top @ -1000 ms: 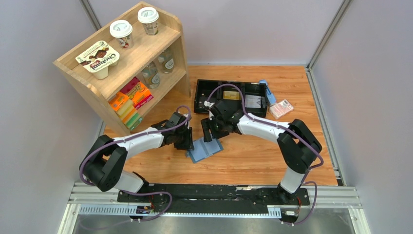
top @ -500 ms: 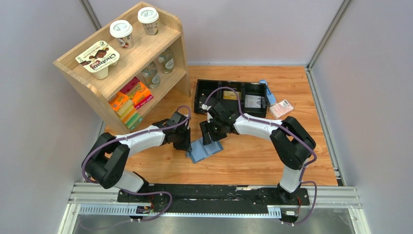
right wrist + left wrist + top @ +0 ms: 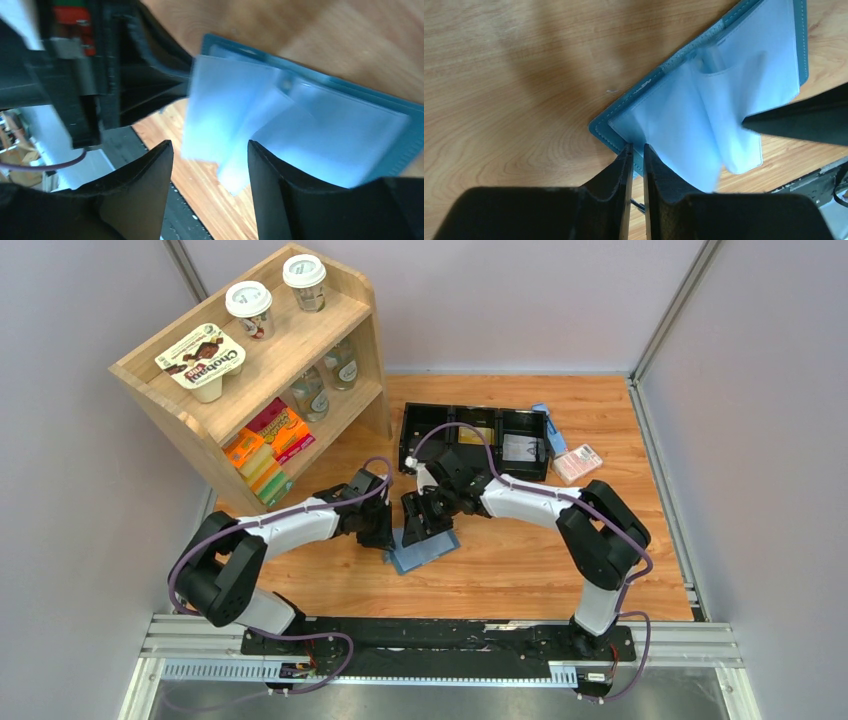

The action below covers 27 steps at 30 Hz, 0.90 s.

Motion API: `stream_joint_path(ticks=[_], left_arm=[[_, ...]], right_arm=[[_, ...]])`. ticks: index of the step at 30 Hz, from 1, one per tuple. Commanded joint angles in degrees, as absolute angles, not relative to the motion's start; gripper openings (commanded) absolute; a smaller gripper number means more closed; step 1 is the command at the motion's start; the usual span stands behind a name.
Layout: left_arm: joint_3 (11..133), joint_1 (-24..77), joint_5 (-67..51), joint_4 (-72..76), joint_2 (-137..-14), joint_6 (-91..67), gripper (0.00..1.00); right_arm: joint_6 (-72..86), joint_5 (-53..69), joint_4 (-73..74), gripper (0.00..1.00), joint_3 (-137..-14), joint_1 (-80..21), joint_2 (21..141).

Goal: Take the credit cards out of the card holder
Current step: Remove the credit card from the card holder.

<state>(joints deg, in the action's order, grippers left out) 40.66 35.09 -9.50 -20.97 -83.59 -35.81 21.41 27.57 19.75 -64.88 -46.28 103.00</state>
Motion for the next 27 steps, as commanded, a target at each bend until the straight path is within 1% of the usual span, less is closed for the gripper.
stream_joint_path(ticks=[1, 6, 8, 11, 13, 20, 23, 27], left_arm=[[39.3, 35.3, -11.0, -18.0, -82.4, -36.3, 0.2], [37.5, 35.3, -8.8, -17.1, -78.4, -37.6, 0.21], [36.5, 35.3, -7.2, -17.0, -75.1, -38.3, 0.25], [34.8, 35.2, -4.8, -17.2, -71.3, -39.0, 0.27], [34.1, 35.2, -3.5, -17.9, -68.7, -39.5, 0.28], [33.8, 35.2, -1.2, -21.0, -62.1, -39.6, 0.33], [34.5, 35.2, -2.9, -19.6, -62.6, -39.2, 0.35], [36.4, 35.2, -6.6, -17.7, -66.7, -38.2, 0.35]], right_arm=[[24.3, 36.3, 13.5, 0.59, -64.1, -47.4, 101.3], [24.7, 37.4, 12.3, 0.59, -64.3, -49.2, 103.7], [24.7, 37.9, 12.5, 0.59, -65.0, -49.8, 105.1], [24.3, 37.5, 13.3, 0.59, -65.7, -50.4, 106.1], [24.0, 33.9, 14.0, 0.59, -65.7, -50.4, 104.4], [20.7, 14.1, 19.4, 0.64, -65.5, -49.9, 96.3], [20.5, 7.0, 21.1, 0.65, -65.3, -49.3, 94.9], [20.3, 4.2, 23.1, 0.65, -65.7, -48.1, 96.1]])
